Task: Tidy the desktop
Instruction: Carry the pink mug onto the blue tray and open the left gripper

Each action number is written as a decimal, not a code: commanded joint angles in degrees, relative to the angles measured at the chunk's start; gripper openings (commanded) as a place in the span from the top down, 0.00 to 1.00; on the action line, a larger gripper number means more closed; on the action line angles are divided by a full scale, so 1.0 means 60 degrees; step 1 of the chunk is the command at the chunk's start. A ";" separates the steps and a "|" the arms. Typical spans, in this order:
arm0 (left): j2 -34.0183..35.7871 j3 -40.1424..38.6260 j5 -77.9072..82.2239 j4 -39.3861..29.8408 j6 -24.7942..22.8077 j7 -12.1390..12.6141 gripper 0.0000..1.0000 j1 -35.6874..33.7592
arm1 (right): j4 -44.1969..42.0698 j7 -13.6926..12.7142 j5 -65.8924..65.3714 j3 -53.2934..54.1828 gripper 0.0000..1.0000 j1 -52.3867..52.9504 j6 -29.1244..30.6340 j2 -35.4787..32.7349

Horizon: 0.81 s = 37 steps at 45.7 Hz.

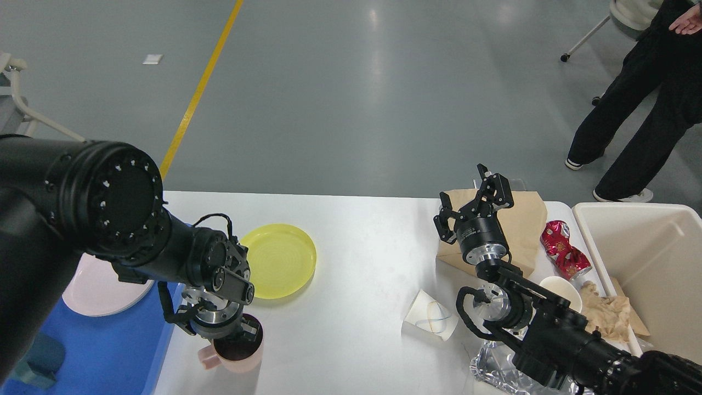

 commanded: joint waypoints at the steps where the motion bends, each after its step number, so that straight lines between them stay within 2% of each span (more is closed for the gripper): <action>1: 0.0566 -0.0084 0.0000 -0.0001 -0.1469 -0.0011 1.00 -0.1052 | 0.0000 0.0000 0.0000 0.0000 0.00 0.0000 0.0000 0.0000; 9: 0.1780 -0.0026 -0.0015 -0.0001 -0.4323 -0.0025 1.00 -0.2794 | 0.0000 0.0000 0.0000 0.0000 0.00 0.0000 0.0000 0.0000; 12: 0.2162 0.0033 -0.0015 -0.0001 -0.5029 -0.0011 1.00 -0.3337 | -0.0015 0.0000 0.0000 0.0000 0.00 0.0000 0.0000 0.0000; 16: 0.2500 0.0383 0.0015 0.0013 -0.5456 -0.0011 1.00 -0.3661 | -0.0015 0.0000 0.0000 0.0000 0.00 0.0000 0.0000 0.0000; 20: 0.2603 0.0998 0.0044 0.0028 -0.5339 -0.0025 1.00 -0.3632 | 0.0000 0.0000 0.0000 0.0000 0.00 0.0000 0.0000 0.0000; 25: 0.3100 0.1541 0.0321 -0.0001 -0.4725 -0.0025 1.00 -0.3238 | 0.0000 0.0000 0.0000 0.0000 0.00 0.0000 0.0000 0.0000; 28: 0.3656 0.1600 0.0862 0.0013 -0.4154 -0.0025 1.00 -0.2769 | -0.0014 0.0000 0.0000 0.0000 0.00 0.0000 0.0000 0.0000; 34: 0.4608 0.1527 0.2167 -0.0001 -0.2529 -0.0011 1.00 -0.1802 | -0.0015 0.0000 0.0000 0.0000 0.00 0.0000 0.0000 0.0000; 37: 0.4917 0.1498 0.2241 -0.0016 -0.2088 -0.0011 1.00 -0.1392 | -0.0015 0.0000 0.0000 0.0000 0.00 0.0000 0.0000 0.0000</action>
